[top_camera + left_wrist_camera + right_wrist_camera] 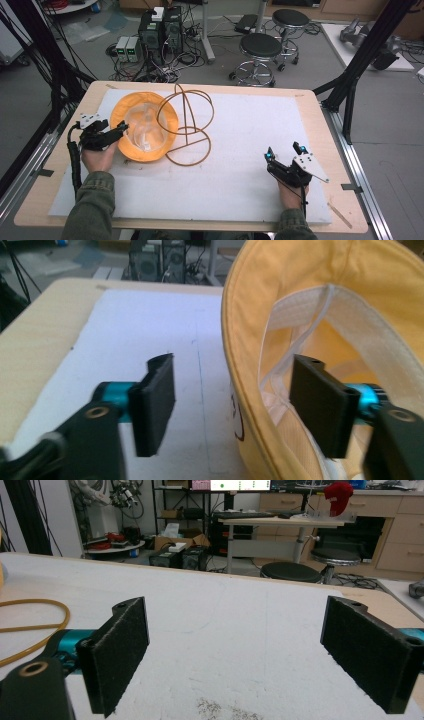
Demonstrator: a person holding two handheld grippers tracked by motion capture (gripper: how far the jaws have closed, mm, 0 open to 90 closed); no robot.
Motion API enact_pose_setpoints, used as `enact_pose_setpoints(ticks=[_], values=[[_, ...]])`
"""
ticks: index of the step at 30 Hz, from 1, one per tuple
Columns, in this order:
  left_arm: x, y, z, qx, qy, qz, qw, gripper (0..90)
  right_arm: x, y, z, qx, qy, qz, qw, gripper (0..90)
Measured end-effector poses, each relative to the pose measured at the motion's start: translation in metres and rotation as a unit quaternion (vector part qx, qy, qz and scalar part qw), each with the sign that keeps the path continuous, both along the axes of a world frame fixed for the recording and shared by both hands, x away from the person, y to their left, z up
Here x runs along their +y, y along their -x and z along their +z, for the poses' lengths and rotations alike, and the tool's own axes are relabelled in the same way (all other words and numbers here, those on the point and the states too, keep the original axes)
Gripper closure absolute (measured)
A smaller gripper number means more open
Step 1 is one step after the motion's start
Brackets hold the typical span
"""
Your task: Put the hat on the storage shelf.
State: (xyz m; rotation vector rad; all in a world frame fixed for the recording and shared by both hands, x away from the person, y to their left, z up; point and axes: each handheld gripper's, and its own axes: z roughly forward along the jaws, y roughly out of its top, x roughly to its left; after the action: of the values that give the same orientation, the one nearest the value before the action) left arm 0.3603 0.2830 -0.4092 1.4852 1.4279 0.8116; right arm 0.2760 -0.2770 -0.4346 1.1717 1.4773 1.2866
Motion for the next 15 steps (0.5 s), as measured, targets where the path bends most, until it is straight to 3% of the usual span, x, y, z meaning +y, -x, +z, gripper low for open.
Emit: enact_pose_setpoints(ticks=[3, 4, 6, 7, 11, 15], values=[[-0.002, 0.000, -0.001, 0.007, 0.002, -0.007, 0.9999, 49.4, 0.000, 0.000, 0.000, 0.001, -0.003, -0.001, 1.0000, 10.8], [-0.002, 0.001, 0.000, 0.006, 0.002, -0.009, 0.9999, 57.0, 0.000, 0.000, 0.000, 0.000, -0.002, -0.001, 1.0000, 10.8], [-0.003, 0.004, 0.002, 0.000, 0.007, -0.013, 0.9999, 82.4, 0.000, 0.000, 0.000, 0.000, -0.002, -0.001, 1.0000, 10.8], [-0.004, 0.004, 0.002, -0.003, 0.013, -0.016, 0.9998, 86.2, 0.000, 0.000, 0.000, 0.000, -0.001, 0.000, 1.0000, 10.8], [-0.005, 0.008, 0.004, -0.014, -0.004, -0.024, 0.9996, 87.1, 0.000, 0.000, 0.000, 0.000, 0.000, 0.000, 1.0000, 10.9], [-0.004, 0.010, 0.006, -0.026, 0.000, -0.022, 0.9994, 87.2, 0.000, 0.000, 0.000, 0.000, 0.001, 0.000, 1.0000, 10.8]])
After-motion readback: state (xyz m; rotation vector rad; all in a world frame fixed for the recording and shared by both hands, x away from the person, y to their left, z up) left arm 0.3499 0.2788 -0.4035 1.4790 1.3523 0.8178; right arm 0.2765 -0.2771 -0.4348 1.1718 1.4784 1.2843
